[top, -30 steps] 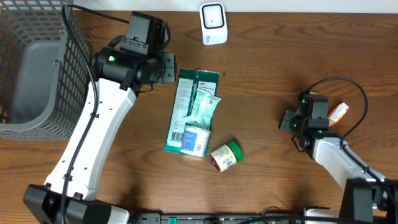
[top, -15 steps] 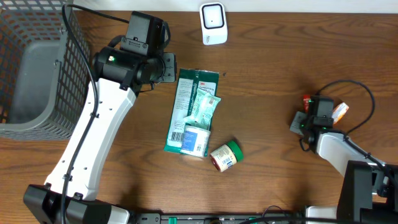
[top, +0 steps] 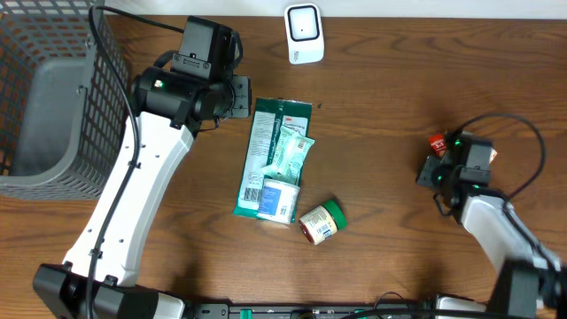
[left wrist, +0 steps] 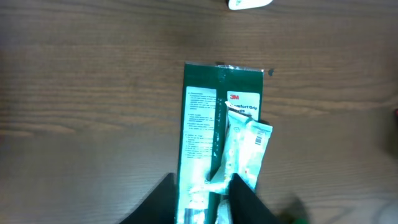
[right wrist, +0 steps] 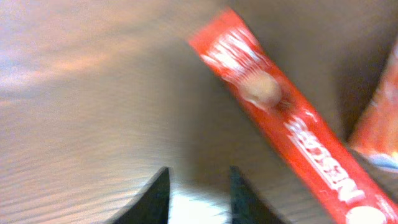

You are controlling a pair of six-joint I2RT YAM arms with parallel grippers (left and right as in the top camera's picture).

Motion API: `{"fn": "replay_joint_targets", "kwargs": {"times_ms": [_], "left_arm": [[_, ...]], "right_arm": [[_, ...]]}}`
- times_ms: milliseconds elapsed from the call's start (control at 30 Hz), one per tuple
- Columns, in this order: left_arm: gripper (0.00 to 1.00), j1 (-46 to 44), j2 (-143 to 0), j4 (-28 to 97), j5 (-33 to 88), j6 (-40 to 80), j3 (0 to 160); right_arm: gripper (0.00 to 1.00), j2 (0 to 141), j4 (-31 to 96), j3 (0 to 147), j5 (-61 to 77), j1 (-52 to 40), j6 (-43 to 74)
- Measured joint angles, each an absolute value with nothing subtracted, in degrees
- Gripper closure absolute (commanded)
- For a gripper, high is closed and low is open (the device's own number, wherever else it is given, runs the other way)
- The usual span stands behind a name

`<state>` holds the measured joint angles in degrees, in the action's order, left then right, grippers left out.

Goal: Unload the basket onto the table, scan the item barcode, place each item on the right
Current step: 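Reach the right gripper to the green-capped Knorr jar and grasp it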

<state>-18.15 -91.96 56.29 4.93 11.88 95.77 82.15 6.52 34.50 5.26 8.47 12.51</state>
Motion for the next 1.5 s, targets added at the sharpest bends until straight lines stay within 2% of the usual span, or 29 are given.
{"fn": "replay_joint_targets", "kwargs": {"times_ms": [33, 67, 133, 200, 367, 533, 800, 1067, 1500], "left_arm": [[0.54, -18.15, -91.77, 56.47, 4.93, 11.77, 95.70], [0.45, -18.15, -91.42, 56.66, 4.93, 11.92, 95.68], [0.37, -18.11, -90.67, 56.90, 4.93, 11.79, 95.68], [0.36, -18.00, -89.60, 57.19, 4.93, 11.97, 95.68], [0.35, -17.30, -88.16, 58.19, 4.93, 11.77, 95.68], [0.35, -17.23, -88.18, 60.66, 4.93, 11.77, 95.68], [0.34, -17.23, -88.18, 62.81, 4.95, 11.77, 95.68], [0.33, -17.23, -88.18, 62.81, 4.93, 11.77, 95.68], [0.34, -17.23, -88.33, 62.81, 4.93, 11.77, 95.66]], "right_arm": [[0.31, 79.55, 7.27, 35.22, 8.73, 8.51, 12.45], [0.22, 77.14, 7.68, 35.99, 12.80, 8.54, 12.29], [0.06, 73.06, 8.69, 36.99, 20.51, 8.40, 12.29], [0.01, 69.65, 10.72, 37.60, 28.34, 7.57, 12.69], [0.01, 66.35, 21.63, 37.74, 38.26, 2.72, 18.48], [0.01, 66.26, 32.27, 37.71, 37.36, -5.50, 29.30], [0.01, 66.26, 33.10, 37.71, 33.63, -15.38, 47.75], [0.01, 66.28, 35.81, 37.71, 25.63, -19.70, 61.63], [0.01, 71.83, 30.98, 37.71, 15.59, -29.61, 75.33]]}}
